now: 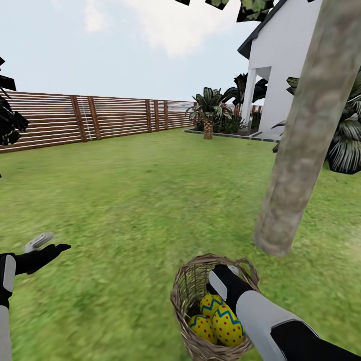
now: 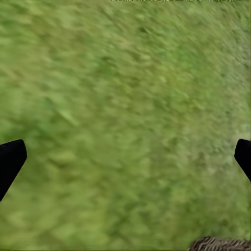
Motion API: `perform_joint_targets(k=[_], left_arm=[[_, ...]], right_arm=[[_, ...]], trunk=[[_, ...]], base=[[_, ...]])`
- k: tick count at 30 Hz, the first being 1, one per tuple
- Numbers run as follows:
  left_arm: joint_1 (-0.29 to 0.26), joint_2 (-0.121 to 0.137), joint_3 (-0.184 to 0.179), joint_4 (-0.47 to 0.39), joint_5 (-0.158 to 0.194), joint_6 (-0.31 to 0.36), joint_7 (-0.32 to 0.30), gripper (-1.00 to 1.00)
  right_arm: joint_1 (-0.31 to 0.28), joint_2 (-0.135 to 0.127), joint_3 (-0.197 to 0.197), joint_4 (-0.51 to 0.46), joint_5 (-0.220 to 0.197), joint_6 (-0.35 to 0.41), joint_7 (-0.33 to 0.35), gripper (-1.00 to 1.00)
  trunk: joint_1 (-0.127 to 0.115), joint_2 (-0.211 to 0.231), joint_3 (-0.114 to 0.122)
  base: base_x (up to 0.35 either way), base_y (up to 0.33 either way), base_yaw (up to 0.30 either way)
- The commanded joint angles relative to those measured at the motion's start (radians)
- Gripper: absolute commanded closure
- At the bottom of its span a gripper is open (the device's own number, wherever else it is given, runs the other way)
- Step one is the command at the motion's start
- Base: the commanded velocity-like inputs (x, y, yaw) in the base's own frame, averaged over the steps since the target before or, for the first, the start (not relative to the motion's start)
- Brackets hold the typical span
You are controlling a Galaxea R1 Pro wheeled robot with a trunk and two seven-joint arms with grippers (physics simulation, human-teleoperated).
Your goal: Take the three Easter eggs out of the wicker basket on the lawn in the garden, then place them on the lawn next to a single tree (choose any tree) so that all three eggs are next to the same tree and none are left in the basket.
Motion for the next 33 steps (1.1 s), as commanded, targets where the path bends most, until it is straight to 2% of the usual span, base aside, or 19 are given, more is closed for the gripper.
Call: perform_joint_targets(k=[1, 8, 13, 17, 23, 27, 33], left_arm=[[-0.001, 0.0, 0.002, -0.001, -0.001, 0.006, -0.004, -1.0], [-0.001, 0.0, 0.002, -0.001, -0.001, 0.006, -0.004, -1.0], [-0.001, 0.0, 0.002, -0.001, -0.001, 0.007, -0.004, -1.0], [-0.001, 0.0, 0.002, -0.001, -0.001, 0.007, -0.004, -1.0], [-0.001, 0.0, 0.002, -0.001, -0.001, 0.007, -0.005, -1.0], [-0.001, 0.0, 0.002, -0.001, -0.001, 0.008, -0.005, -1.0], [-0.001, 0.001, 0.002, -0.001, -0.001, 0.009, -0.005, -1.0]], right_arm=[[-0.001, 0.0, 0.006, -0.001, -0.01, 0.004, -0.008, -1.0], [0.0, 0.0, 0.007, 0.003, -0.01, 0.019, -0.008, -1.0], [-0.002, 0.0, 0.006, 0.059, -0.009, 0.022, -0.007, -1.0], [-0.002, 0.0, 0.005, 0.077, 0.009, 0.041, -0.007, -1.0], [-0.001, 0.0, 0.006, 0.081, 0.061, 0.049, -0.003, -1.0], [-0.001, 0.0, 0.006, 0.082, 0.067, 0.048, 0.0, -1.0], [0.0, 0.0, 0.006, 0.082, 0.069, 0.047, 0.003, -1.0]], trunk=[[0.0, 0.0, -0.001], [0.0, 0.0, -0.001], [0.0, 0.0, -0.001], [0.0, 0.0, -0.001], [0.003, -0.002, -0.024], [0.005, -0.003, -0.04], [0.005, -0.003, -0.04]], base=[[0.111, 0.0, 0.0], [0.031, 0.0, 0.0], [0.002, 0.0, 0.0], [0.0, 0.0, 0.0], [0.0, 0.0, 0.0], [0.0, 0.0, 0.0], [0.0, 0.0, 0.0]])
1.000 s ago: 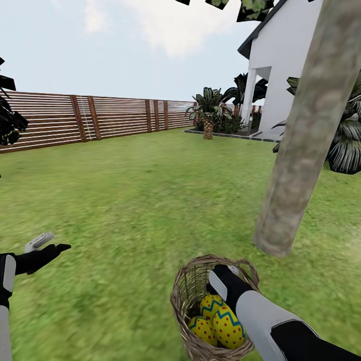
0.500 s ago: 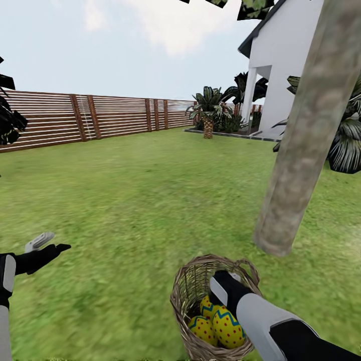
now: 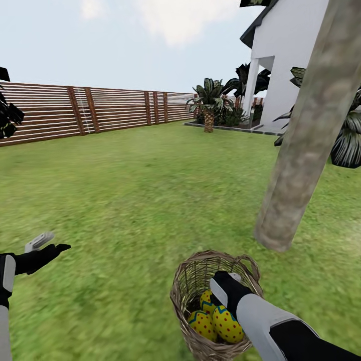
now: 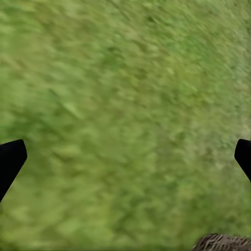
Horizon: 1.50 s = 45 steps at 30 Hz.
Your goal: Take the three Easter eggs out of the wicker basket on the lawn in the garden, then place them on the lawn next to a single tree (choose any tree) so that all three eggs are next to the same tree and none are left in the basket.
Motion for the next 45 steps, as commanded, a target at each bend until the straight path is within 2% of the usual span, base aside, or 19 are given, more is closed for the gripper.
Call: perform_joint_targets(k=[1, 9, 21, 27, 35, 45], left_arm=[[-0.001, 0.0, 0.002, -0.001, -0.001, 0.006, -0.004, -1.0], [-0.001, 0.0, 0.002, -0.001, -0.001, 0.006, -0.004, -1.0], [-0.001, 0.0, 0.003, -0.001, 0.0, 0.007, -0.004, -1.0], [-0.001, 0.0, 0.002, -0.001, 0.001, 0.01, -0.004, -1.0], [-0.001, 0.0, 0.002, -0.002, 0.001, 0.014, -0.004, -1.0], [-0.001, 0.0, 0.002, -0.004, 0.001, 0.014, -0.004, -1.0]], right_arm=[[0.0, 0.0, 0.008, -0.001, -0.01, 0.004, -0.007, -1.0], [0.0, 0.0, 0.008, -0.002, -0.01, 0.002, -0.007, -1.0], [0.0, 0.0, 0.008, -0.002, -0.009, -0.002, -0.007, -1.0], [0.0, 0.0, 0.008, -0.002, -0.01, -0.038, -0.007, -1.0], [0.0, 0.0, 0.008, -0.002, -0.01, -0.044, -0.007, -1.0], [0.0, 0.0, 0.008, -0.001, -0.01, -0.044, -0.007, -1.0]], trunk=[[0.0, -0.001, -0.005], [0.004, -0.003, -0.036], [0.004, -0.003, -0.036], [0.004, -0.003, -0.036], [0.004, -0.003, -0.036], [0.008, -0.005, -0.074]], base=[[0.0, 0.0, 0.0], [0.0, 0.0, 0.0], [0.0, 0.0, 0.0], [0.03, 0.004, 0.0], [0.081, 0.014, 0.0], [0.002, 0.0, 0.0]])
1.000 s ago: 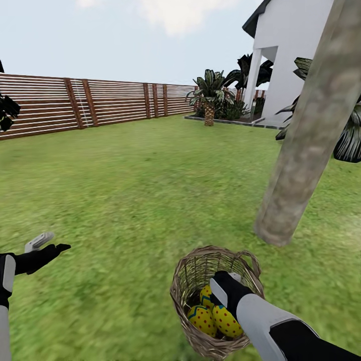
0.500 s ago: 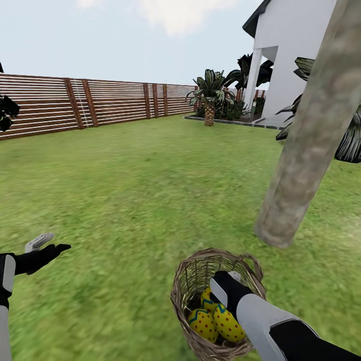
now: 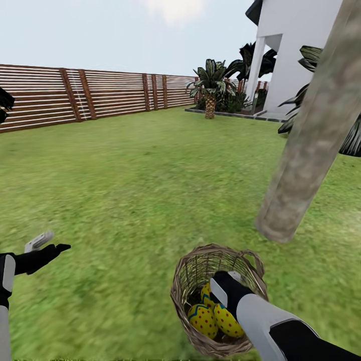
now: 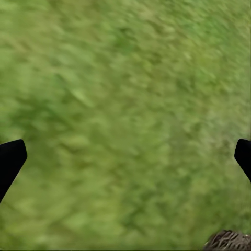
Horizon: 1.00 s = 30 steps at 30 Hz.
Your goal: Take the three Easter eggs out of the wicker basket on the lawn in the garden, then place them on the lawn next to a single tree (choose any tree) so that all three eggs are next to the same tree and none are left in the basket.
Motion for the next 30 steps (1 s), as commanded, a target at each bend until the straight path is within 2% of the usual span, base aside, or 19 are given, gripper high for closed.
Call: perform_joint_targets(k=[1, 7, 14, 18, 30], left_arm=[[-0.001, 0.0, 0.002, 0.0, 0.0, 0.006, -0.004, -1.0], [-0.001, 0.0, 0.002, 0.0, 0.0, 0.006, -0.004, -1.0], [-0.001, 0.0, 0.001, -0.001, 0.0, 0.006, -0.004, -1.0], [-0.001, 0.0, 0.001, -0.001, 0.0, 0.006, -0.004, -1.0], [-0.001, 0.0, 0.001, -0.001, 0.0, 0.006, -0.004, -1.0]], right_arm=[[0.0, 0.0, 0.008, -0.001, -0.01, 0.005, -0.007, -1.0], [0.0, 0.0, 0.008, -0.001, -0.009, 0.003, -0.007, -1.0], [0.0, 0.0, 0.006, -0.002, -0.01, -0.001, -0.007, -1.0], [-0.001, 0.0, 0.005, -0.002, -0.011, -0.036, -0.007, -1.0], [-0.002, 0.0, -0.011, -0.001, -0.028, -0.075, -0.01, -1.0]], trunk=[[0.0, -0.001, -0.005], [0.003, -0.002, -0.028], [0.003, -0.002, -0.028], [0.003, -0.002, -0.028], [0.003, -0.002, -0.028]], base=[[0.0, 0.0, 0.0], [0.0, 0.0, 0.0], [0.0, 0.0, 0.0], [0.016, 0.001, 0.0], [0.032, 0.008, 0.0]])
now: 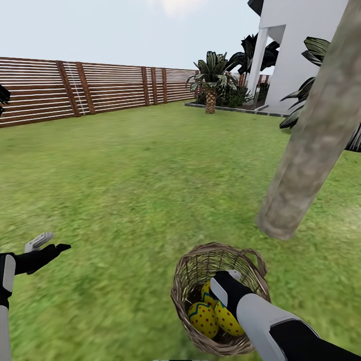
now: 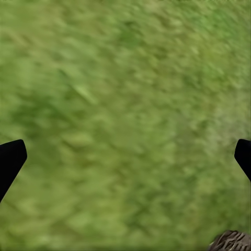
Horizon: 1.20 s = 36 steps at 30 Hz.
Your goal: Take the three Easter eggs out of the wicker basket on the lawn in the garden, then place them on the lawn next to a single tree (choose any tree) so that all three eggs are next to the same tree and none are left in the basket.
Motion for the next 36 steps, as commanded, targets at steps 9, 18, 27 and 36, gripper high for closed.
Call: perform_joint_targets(k=[9, 18, 27, 36], left_arm=[[-0.001, 0.0, 0.002, -0.001, -0.002, 0.006, -0.004, -1.0], [-0.001, 0.0, 0.003, -0.001, -0.002, 0.006, -0.004, -1.0], [-0.001, 0.0, 0.004, -0.001, -0.002, 0.006, -0.004, -1.0], [-0.001, 0.0, 0.003, -0.001, -0.002, 0.007, -0.004, -1.0]], right_arm=[[0.0, 0.0, -0.003, 0.0, -0.015, -0.015, -0.01, -1.0], [0.0, 0.0, -0.057, 0.004, -0.015, -0.012, -0.014, -1.0], [0.0, 0.0, -0.062, 0.005, -0.015, -0.008, -0.015, -1.0], [0.0, -0.004, -0.122, 0.005, -0.015, -0.008, -0.015, -1.0]], trunk=[[0.0, 0.0, -0.001], [0.0, 0.0, -0.001], [0.001, -0.001, -0.009], [0.002, -0.002, -0.02]], base=[[0.087, 0.063, 0.0], [0.019, 0.008, 0.0], [0.002, 0.0, 0.0], [0.0, 0.0, 0.0]])
